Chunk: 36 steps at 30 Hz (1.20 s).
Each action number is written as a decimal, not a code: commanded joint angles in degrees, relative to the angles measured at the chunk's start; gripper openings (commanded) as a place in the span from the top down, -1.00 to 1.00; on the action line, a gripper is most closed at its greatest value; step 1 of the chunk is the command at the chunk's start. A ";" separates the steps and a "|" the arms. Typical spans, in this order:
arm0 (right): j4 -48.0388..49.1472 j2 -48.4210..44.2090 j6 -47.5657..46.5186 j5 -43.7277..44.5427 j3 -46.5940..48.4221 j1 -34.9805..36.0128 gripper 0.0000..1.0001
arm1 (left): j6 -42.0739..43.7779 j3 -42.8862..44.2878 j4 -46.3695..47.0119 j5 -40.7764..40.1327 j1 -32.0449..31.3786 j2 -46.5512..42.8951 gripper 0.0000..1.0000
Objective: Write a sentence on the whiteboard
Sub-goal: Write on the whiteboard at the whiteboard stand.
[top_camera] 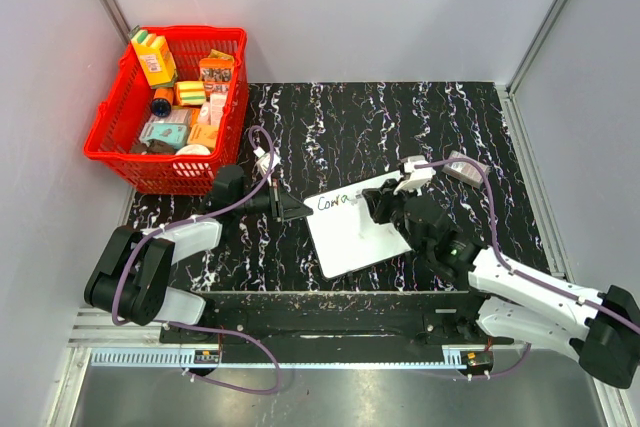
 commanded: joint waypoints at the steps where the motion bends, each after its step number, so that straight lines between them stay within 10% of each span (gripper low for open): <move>1: -1.30 -1.42 0.23 0.23 -0.72 -0.49 1.00 | 8.83 0.16 -1.71 -4.48 -0.18 1.18 1.00; 36: 4.15 -0.28 -2.06 6.21 1.65 -0.84 1.00 | 8.92 0.16 -1.71 -4.40 -0.18 1.18 1.00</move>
